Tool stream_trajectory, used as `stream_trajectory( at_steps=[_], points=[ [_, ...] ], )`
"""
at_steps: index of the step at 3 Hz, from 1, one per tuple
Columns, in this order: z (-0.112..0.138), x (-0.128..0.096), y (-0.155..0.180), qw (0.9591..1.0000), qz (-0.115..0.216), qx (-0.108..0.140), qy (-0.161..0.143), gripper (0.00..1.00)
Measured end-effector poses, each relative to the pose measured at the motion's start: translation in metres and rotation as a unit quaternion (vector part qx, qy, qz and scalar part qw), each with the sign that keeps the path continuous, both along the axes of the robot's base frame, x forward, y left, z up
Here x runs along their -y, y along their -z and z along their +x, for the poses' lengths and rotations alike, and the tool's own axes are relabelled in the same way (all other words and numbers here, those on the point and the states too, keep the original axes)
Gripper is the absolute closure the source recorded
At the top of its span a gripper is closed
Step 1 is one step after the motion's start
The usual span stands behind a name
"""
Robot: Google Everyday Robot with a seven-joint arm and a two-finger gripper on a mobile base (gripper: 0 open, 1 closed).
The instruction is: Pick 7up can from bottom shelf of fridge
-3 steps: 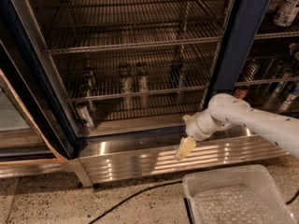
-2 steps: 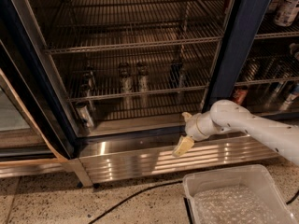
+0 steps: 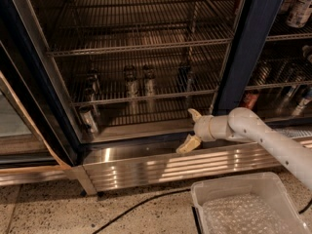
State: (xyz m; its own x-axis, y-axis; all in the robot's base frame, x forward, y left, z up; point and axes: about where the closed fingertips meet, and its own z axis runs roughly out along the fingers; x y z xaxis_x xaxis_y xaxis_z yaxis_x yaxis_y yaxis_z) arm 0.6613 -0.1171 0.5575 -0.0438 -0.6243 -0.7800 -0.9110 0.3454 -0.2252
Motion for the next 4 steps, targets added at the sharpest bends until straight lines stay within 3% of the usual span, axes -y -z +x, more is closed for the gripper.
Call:
stream_trajectory(
  at_steps=[1,2,3,4],
  points=[
    [0.019,-0.012,-0.018,0.9979,0.055,0.026,-0.023,0.0],
    [0.019,-0.016,-0.016,0.9977,0.059,0.025,-0.021,0.0],
    [0.04,-0.034,-0.006,0.9939,0.105,0.033,0.0,0.0],
    [0.076,-0.055,-0.003,0.9841,0.166,0.051,0.035,0.0]
  ],
)
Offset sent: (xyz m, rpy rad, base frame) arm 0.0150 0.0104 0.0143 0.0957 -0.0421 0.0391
